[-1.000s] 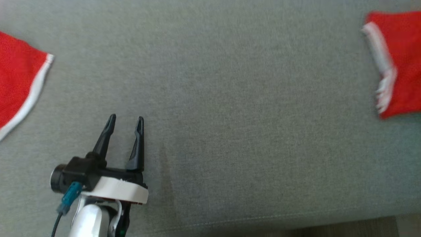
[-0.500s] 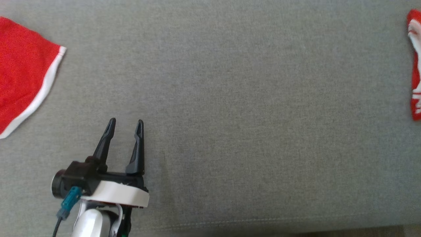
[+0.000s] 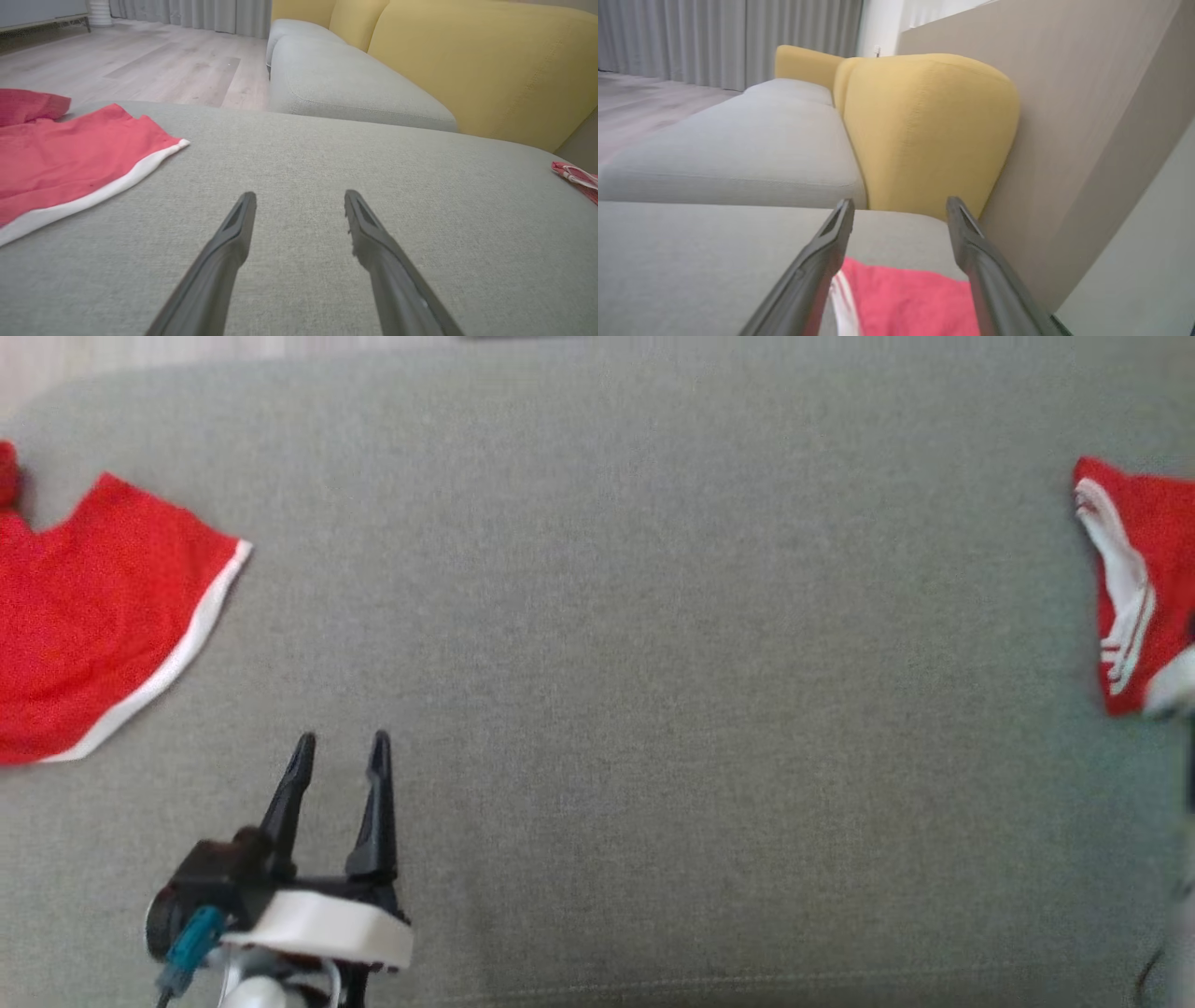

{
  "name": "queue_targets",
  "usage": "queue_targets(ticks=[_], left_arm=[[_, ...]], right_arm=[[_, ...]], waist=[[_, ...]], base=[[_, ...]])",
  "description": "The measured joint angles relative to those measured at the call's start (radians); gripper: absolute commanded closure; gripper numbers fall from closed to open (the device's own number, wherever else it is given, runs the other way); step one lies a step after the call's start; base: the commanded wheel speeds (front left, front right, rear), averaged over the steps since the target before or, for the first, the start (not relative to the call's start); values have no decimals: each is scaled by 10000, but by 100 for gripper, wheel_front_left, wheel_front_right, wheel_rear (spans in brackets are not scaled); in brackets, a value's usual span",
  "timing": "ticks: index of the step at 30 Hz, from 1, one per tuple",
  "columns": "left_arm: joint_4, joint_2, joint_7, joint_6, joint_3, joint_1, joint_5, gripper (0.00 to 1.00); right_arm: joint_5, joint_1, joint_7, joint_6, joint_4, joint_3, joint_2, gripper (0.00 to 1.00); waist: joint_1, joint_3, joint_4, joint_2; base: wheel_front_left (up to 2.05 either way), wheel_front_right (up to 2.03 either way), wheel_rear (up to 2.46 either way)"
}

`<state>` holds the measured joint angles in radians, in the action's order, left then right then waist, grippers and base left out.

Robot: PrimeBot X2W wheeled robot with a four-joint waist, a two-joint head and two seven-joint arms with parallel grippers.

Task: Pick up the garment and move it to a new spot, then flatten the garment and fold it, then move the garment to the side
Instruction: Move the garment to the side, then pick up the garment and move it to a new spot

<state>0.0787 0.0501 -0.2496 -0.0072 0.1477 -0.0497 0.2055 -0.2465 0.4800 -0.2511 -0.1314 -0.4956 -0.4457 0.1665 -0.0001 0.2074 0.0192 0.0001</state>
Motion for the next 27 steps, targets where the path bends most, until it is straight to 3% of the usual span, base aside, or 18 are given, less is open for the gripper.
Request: queue_targets(ticks=[8, 14, 19, 27], left_arm=[[257, 2, 0, -17, -399, -534, 0, 0], [602, 6, 0, -121, -594, -770, -2, 0], [899, 2, 0, -207, -642, -781, -19, 0], [1181, 2, 0, -374, -669, -781, -180, 0]], right_arm=[[1214, -3120, 2, 0, 1910, 2084, -1064, 0], [1639, -4629, 2, 0, 2173, 2830, -1225, 0], [2638, -5627, 2, 0, 2127, 3348, -1231, 0], [3112, -6001, 2, 0, 2243, 3797, -1244, 0]], waist=[[0, -973, 131, 0], [0, -1412, 353, 0], [0, -1823, 587, 0], [0, -2087, 612, 0]], base=[[0, 0, 0], [0, 0, 0], [0, 0, 0], [0, 0, 0]])
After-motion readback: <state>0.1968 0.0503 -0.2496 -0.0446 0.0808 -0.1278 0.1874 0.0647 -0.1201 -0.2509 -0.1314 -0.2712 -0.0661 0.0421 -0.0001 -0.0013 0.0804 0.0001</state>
